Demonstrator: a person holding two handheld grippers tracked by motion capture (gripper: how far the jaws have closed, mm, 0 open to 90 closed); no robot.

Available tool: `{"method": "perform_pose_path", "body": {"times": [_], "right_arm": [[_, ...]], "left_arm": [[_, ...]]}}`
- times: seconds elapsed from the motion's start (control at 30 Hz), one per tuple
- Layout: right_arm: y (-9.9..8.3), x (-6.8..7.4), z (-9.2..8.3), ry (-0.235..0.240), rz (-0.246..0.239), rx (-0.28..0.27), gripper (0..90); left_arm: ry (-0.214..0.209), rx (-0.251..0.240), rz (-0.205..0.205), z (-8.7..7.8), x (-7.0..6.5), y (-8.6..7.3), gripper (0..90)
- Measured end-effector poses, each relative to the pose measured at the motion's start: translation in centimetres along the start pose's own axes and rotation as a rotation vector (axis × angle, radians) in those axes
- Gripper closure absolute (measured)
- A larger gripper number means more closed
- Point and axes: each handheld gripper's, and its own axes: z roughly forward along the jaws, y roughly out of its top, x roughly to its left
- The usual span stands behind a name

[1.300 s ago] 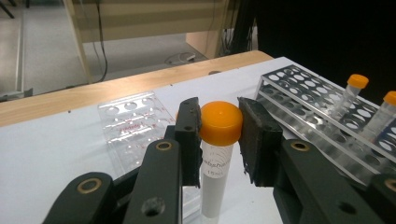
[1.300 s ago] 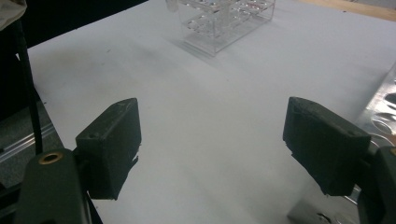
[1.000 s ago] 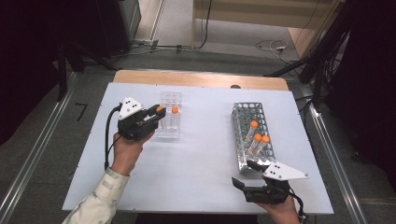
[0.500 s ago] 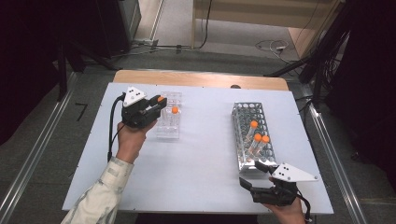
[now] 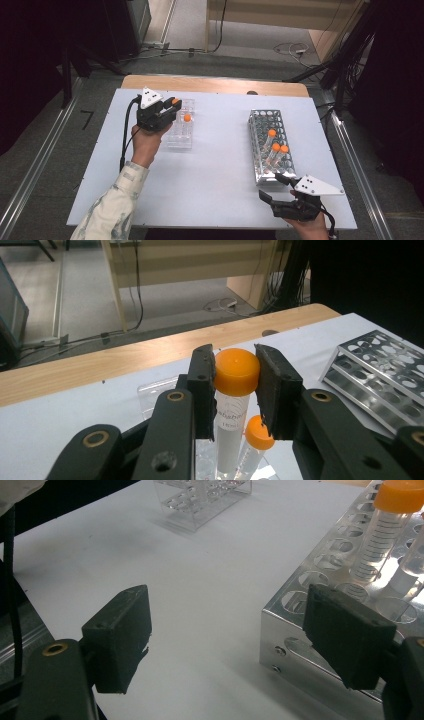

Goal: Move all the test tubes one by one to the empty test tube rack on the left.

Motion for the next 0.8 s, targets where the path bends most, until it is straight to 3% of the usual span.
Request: {"method": "perform_pose_path", "body": {"times": [0.3, 0.8], "right_arm": [[0.0, -0.1, -0.1, -0.003, 0.004, -0.002, 18.2], [-0.1, 0.0, 0.0, -0.002, -0.002, -0.003, 18.2]], "left_arm": [[0.001, 0.016, 0.012, 0.3, 0.0, -0.5, 70.6], [0.018, 0.077, 0.04, 1.1, -0.6, -3.0, 70.5]]}}
